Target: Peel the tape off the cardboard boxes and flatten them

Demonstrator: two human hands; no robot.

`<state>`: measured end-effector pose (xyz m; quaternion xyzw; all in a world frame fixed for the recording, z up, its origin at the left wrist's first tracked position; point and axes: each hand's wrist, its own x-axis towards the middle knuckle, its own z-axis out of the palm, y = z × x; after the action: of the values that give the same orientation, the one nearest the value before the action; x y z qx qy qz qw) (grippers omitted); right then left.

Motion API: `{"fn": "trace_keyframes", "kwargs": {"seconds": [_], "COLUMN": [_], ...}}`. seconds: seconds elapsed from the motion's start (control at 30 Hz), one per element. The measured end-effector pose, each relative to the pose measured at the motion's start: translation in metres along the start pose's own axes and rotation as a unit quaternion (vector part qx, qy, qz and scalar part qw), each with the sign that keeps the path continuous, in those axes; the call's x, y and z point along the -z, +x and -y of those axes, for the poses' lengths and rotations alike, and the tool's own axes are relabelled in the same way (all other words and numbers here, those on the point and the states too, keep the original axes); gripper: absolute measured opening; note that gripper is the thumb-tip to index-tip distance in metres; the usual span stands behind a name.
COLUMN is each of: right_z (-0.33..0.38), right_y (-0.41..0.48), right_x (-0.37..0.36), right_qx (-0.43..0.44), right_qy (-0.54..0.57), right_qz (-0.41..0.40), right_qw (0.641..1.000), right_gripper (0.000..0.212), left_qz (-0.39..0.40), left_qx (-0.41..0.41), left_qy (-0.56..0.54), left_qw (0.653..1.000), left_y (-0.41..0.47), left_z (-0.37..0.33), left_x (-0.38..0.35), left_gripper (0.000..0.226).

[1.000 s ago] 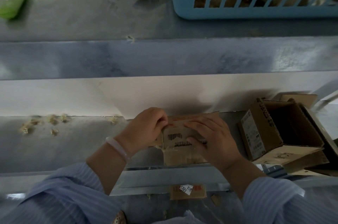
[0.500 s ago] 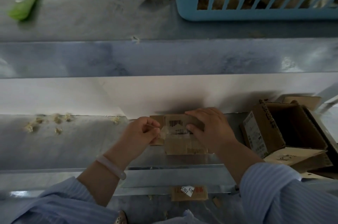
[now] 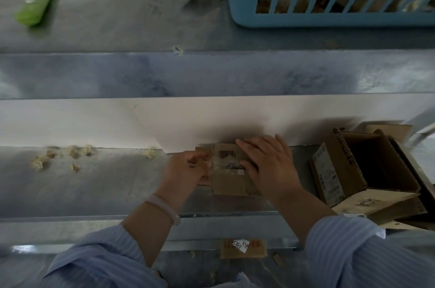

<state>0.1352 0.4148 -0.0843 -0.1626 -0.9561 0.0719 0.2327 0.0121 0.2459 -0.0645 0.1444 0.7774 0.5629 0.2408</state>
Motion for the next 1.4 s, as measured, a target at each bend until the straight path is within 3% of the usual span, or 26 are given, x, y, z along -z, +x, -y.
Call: {"fn": "trace_keyframes", "kwargs": {"seconds": [0.07,0.13,0.27,0.4,0.57,0.67,0.73,0.87,1.0,1.07,1.13,1.27,1.4], "right_z": [0.005,0.01,0.015,0.02,0.026,0.027,0.028,0.029,0.03,0.03,0.029,0.028,0.03], "right_y": [-0.005,-0.008,-0.009,-0.003,0.004,0.008,0.009,0.01,0.009,0.009,0.012,0.016,0.015], "right_x": [-0.004,-0.004,0.002,0.004,-0.001,-0.002,-0.001,-0.001,-0.001,-0.002,-0.002,-0.003,-0.002], "right_qx": [0.012,0.009,0.015,0.018,0.007,-0.007,-0.01,-0.015,-0.018,-0.02,-0.028,-0.02,-0.025], "right_qy": [-0.012,-0.029,-0.047,-0.063,-0.046,-0.027,-0.021,-0.02,-0.011,-0.015,-0.016,-0.014,-0.017], "right_qz": [0.015,0.082,0.221,0.247,0.264,0.279,0.279,0.285,0.279,0.283,0.295,0.315,0.319], "right_qw": [1.0,0.996,0.974,0.967,0.963,0.96,0.96,0.958,0.96,0.959,0.955,0.949,0.947], "right_gripper": [0.049,0.068,0.112,0.121,0.122,0.123,0.123,0.126,0.128,0.129,0.13,0.125,0.122], "left_qz": [0.016,0.047,0.05,0.062,0.01,-0.007,-0.007,0.017,0.066,0.083,0.083,0.056,0.115], "left_qx": [-0.022,-0.036,0.047,0.087,-0.047,-0.09,-0.065,0.065,0.158,0.199,0.177,0.03,0.023], "left_qy": [0.046,0.079,0.021,0.002,0.234,0.255,0.214,-0.012,-0.184,-0.298,-0.342,-0.097,0.023], "left_qw": [0.999,0.995,0.997,0.994,0.971,0.963,0.975,0.998,0.968,0.93,0.919,0.993,0.993], "left_y": [0.004,0.005,0.004,0.002,-0.004,-0.009,-0.008,-0.002,-0.005,-0.006,0.0,0.016,0.01], "left_z": [0.003,0.006,0.011,0.011,0.006,0.001,0.002,0.002,-0.006,-0.019,-0.042,-0.079,-0.059], "left_x": [0.001,0.002,-0.003,-0.003,0.005,0.006,0.007,0.008,0.008,0.016,0.029,0.053,0.036], "left_gripper": [0.017,0.015,0.014,0.007,0.023,0.026,0.02,0.017,0.015,0.014,0.013,0.004,0.007]}}
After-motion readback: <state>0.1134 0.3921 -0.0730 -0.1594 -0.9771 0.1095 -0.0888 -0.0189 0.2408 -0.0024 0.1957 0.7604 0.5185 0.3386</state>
